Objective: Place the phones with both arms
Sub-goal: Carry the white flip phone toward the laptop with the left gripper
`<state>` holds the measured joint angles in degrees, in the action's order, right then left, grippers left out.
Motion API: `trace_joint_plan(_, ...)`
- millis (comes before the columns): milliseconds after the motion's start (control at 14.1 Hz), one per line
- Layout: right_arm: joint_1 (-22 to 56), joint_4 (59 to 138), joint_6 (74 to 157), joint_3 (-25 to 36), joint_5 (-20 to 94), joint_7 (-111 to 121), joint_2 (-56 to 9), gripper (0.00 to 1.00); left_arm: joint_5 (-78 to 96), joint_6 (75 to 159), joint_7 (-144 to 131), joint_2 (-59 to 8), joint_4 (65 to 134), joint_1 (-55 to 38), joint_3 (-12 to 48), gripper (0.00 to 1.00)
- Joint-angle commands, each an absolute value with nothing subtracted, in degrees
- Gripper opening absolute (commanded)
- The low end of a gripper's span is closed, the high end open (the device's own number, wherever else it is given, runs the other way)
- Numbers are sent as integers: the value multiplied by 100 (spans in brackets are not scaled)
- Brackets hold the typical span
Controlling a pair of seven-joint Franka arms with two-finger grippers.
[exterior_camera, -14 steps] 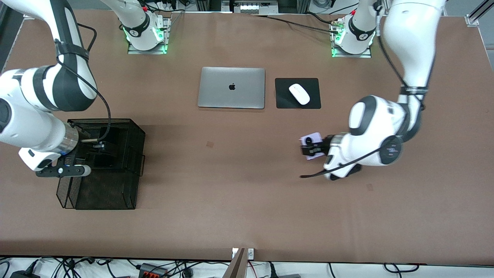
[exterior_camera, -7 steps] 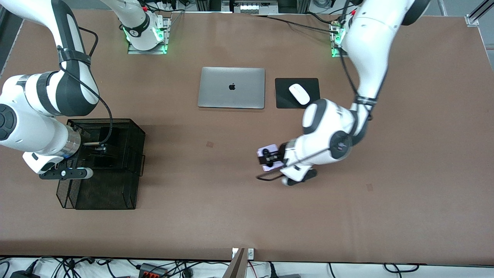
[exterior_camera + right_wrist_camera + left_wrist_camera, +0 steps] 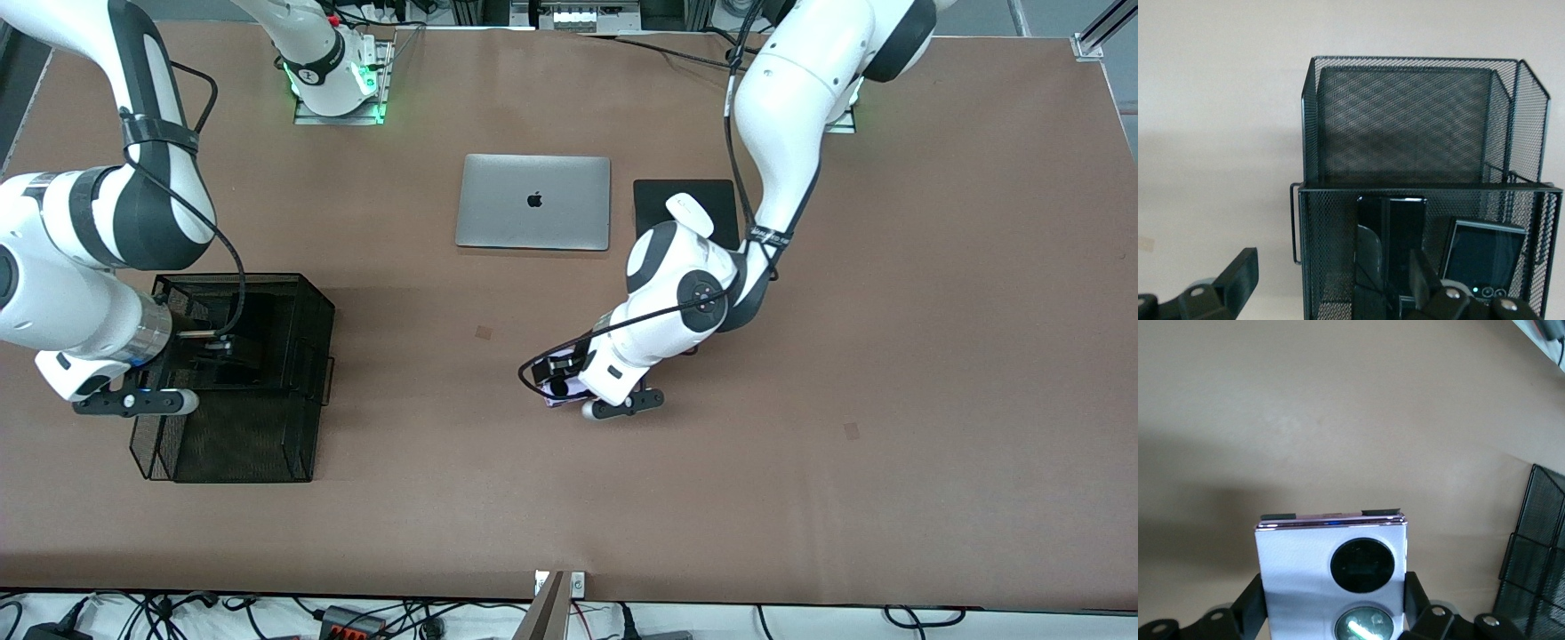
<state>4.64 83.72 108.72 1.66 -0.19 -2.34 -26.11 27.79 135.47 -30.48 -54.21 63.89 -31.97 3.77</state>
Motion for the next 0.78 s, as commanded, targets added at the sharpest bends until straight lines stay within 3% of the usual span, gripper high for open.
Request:
trace_joint_plan(0, 448, 8279, 10890, 149, 62, -290, -2646, 100, 2698, 13675, -2349, -5730, 6082, -3383, 177, 39)
trace_joint_plan(283, 501, 8279, 10837, 141, 9, -229, -2628, 100, 2742, 13728, -2180, -5906, 6012, -4226, -894, 39)
trace_joint_plan(709, 501, 8297, 10854, 97, 105, -193, -2619, 100, 2733, 14159, -2171, -6038, 6003, -4526, -1046, 39)
